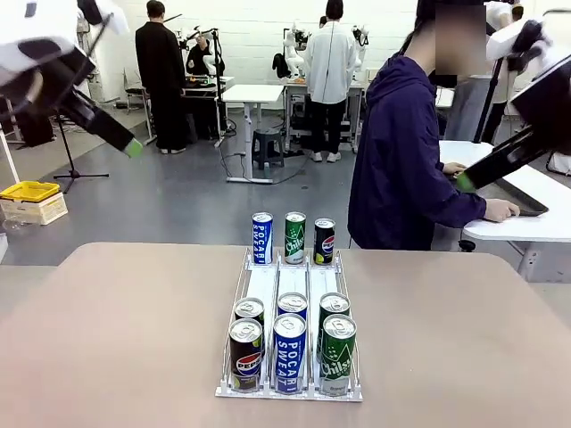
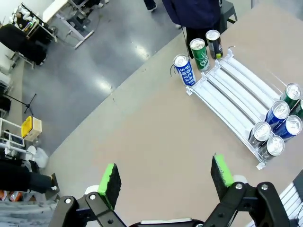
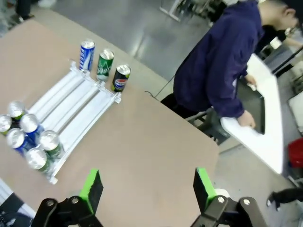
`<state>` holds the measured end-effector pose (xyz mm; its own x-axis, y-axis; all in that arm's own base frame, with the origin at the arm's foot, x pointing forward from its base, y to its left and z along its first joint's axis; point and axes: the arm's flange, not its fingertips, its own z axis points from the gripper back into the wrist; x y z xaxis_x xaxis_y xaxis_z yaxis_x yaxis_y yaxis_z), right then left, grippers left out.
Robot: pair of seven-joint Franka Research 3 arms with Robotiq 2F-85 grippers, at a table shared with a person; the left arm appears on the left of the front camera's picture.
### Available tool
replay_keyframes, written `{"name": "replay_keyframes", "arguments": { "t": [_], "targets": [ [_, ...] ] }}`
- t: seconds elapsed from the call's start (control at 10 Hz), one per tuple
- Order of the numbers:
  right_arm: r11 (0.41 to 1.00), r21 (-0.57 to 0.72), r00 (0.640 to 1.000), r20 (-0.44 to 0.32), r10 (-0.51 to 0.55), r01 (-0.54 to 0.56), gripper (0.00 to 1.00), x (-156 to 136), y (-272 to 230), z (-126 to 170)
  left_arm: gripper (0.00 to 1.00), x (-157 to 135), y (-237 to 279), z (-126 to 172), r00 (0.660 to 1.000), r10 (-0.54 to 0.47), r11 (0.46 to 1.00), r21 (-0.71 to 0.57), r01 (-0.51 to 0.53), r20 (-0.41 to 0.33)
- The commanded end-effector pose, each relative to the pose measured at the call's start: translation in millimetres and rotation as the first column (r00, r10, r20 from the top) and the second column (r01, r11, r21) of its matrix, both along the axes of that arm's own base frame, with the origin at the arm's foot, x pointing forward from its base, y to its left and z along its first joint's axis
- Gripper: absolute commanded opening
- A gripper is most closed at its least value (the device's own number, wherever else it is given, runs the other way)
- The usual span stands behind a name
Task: Retrieve and hand over the desired beverage to the person.
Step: Pick up a can of the same type that the person held from the Automatic Can Dispenser.
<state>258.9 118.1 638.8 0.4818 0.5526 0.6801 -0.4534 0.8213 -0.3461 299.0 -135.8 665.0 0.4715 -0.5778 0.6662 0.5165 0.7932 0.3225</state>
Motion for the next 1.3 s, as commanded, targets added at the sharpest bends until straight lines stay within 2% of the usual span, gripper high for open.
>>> {"name": "replay_keyframes", "arguments": {
  "t": [0.0, 0.1, 0.2, 0.3, 0.4, 0.5, 0.6, 0.7, 0.8, 1.0, 1.2],
  "targets": [
    [0.996, -0.087, 0.997, -0.069, -0.027, 0.021, 1.0, 14, 8, -8, 1.0, 2, -1, -18, 1.0, -0.004, 1.0, 0.0, 0.004, -0.001],
    [1.0, 0.0, 1.0, 0.0, 0.0, 0.0, 1.0, 0, 0, 0, 1.0, 2, -1, -18, 1.0, -0.004, 1.0, 0.0, 0.004, -0.001],
    [1.0, 0.0, 1.0, 0.0, 0.0, 0.0, 1.0, 0, 0, 0, 1.0, 2, -1, -18, 1.0, -0.004, 1.0, 0.0, 0.004, -0.001],
    [1.0, -0.021, 0.999, -0.032, -0.011, 0.01, 1.0, 0, 1, 4, 1.0, 1, 0, -4, 1.0, 0.001, 1.0, 0.002, 0.0, -0.007],
    [0.99, 0.127, 0.988, -0.127, 0.084, -0.067, 1.0, 17, -37, -3, 1.0, 19, 37, -9, 0.962, -0.218, 0.967, -0.171, 0.19, -0.167],
    [0.953, 0.262, 0.962, -0.182, 0.204, -0.152, 1.0, 28, -77, -4, 1.0, 30, 78, 0, 0.874, -0.412, 0.878, -0.366, 0.307, -0.256],
    [0.914, 0.375, 0.946, -0.211, 0.248, -0.156, 1.0, 43, -113, -8, 1.0, 39, 111, 8, 0.819, -0.501, 0.81, -0.486, 0.329, -0.28],
    [0.879, 0.468, 0.941, -0.248, 0.23, -0.091, 1.0, 55, -149, -17, 1.0, 47, 147, 7, 0.796, -0.524, 0.769, -0.569, 0.29, -0.303],
    [0.848, 0.53, 0.942, -0.27, 0.198, -0.027, 1.0, 64, -176, -25, 1.0, 52, 168, 8, 0.81, -0.501, 0.768, -0.588, 0.254, -0.305],
    [0.809, 0.585, 0.952, -0.279, 0.125, 0.065, 1.0, 63, -210, -32, 1.0, 45, 213, 4, 0.847, -0.43, 0.759, -0.633, 0.151, -0.313],
    [0.796, 0.585, 0.961, -0.277, 0.021, 0.151, 1.0, 56, -228, -29, 1.0, 41, 236, -1, 0.878, -0.328, 0.791, -0.609, 0.053, -0.35]
  ]
}}
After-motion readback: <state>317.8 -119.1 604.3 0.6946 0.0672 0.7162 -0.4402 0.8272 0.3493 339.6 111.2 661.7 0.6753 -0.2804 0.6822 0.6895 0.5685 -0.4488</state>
